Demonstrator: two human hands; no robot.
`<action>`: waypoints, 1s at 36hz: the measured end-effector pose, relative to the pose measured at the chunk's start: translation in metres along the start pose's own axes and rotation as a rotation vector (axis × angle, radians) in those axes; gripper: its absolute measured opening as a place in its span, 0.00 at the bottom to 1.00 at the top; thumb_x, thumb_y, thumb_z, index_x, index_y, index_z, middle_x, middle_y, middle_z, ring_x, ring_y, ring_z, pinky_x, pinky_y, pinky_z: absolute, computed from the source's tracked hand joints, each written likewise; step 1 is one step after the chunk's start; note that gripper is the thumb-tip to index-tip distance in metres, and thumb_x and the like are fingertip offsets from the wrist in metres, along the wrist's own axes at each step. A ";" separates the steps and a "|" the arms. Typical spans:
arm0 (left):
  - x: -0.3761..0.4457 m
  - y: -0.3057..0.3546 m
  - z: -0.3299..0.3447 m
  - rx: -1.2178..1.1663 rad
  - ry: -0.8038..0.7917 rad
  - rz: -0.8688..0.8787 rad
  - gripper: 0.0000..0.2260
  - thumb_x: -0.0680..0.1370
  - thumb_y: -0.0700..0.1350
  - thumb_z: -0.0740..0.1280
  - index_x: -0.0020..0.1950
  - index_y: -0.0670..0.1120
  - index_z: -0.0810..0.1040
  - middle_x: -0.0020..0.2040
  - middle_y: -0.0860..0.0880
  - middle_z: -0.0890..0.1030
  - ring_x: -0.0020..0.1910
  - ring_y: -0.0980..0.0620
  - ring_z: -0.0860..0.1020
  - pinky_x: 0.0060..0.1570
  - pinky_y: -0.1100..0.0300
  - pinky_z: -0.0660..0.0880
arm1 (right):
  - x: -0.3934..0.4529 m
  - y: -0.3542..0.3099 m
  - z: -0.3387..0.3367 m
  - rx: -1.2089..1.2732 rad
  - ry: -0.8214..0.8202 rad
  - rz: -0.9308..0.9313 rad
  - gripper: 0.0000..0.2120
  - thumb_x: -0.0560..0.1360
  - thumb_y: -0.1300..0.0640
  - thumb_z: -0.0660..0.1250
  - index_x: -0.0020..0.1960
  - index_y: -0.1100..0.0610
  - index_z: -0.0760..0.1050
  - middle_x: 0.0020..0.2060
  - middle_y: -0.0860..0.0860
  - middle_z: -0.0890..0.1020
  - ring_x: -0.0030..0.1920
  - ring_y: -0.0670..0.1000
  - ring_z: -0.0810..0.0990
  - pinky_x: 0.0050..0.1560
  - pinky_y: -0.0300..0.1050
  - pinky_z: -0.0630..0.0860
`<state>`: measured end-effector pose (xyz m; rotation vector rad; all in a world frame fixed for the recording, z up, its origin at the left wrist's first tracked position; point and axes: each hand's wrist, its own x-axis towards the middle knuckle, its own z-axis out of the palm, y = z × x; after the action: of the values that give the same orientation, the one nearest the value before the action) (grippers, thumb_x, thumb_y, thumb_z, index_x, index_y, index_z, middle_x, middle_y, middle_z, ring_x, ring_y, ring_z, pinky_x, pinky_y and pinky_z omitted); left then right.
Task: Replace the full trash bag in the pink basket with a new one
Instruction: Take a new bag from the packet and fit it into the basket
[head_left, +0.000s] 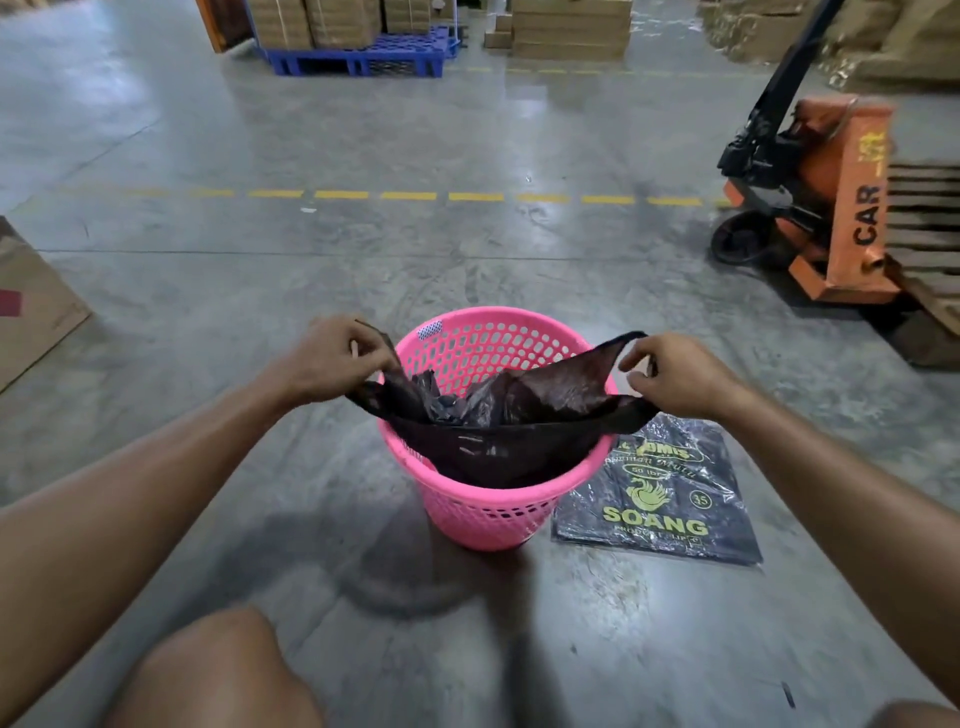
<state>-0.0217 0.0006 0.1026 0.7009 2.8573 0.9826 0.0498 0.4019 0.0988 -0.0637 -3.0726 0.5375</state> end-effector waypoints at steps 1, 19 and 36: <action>-0.005 -0.005 0.000 0.094 0.002 0.035 0.07 0.69 0.47 0.68 0.35 0.52 0.86 0.34 0.53 0.84 0.35 0.63 0.76 0.38 0.69 0.68 | -0.003 0.007 0.003 0.004 0.004 0.036 0.13 0.72 0.56 0.73 0.56 0.54 0.84 0.32 0.48 0.79 0.40 0.56 0.80 0.43 0.42 0.67; -0.065 -0.044 0.010 0.125 -0.223 -0.001 0.27 0.59 0.72 0.76 0.56 0.72 0.76 0.57 0.65 0.77 0.55 0.61 0.77 0.60 0.57 0.75 | -0.040 0.038 0.042 0.103 -0.138 0.206 0.45 0.61 0.39 0.78 0.70 0.53 0.60 0.42 0.51 0.81 0.47 0.59 0.81 0.52 0.56 0.79; -0.087 -0.070 0.046 0.273 -0.079 -0.157 0.62 0.52 0.73 0.78 0.78 0.50 0.57 0.58 0.46 0.68 0.66 0.40 0.70 0.67 0.51 0.68 | -0.056 0.049 0.088 -0.159 -0.171 0.140 0.49 0.59 0.30 0.72 0.69 0.48 0.53 0.46 0.52 0.86 0.47 0.61 0.84 0.42 0.51 0.77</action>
<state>0.0360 -0.0593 0.0150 0.5061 2.9506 0.5397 0.1049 0.4157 -0.0019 -0.2506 -3.2912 0.3169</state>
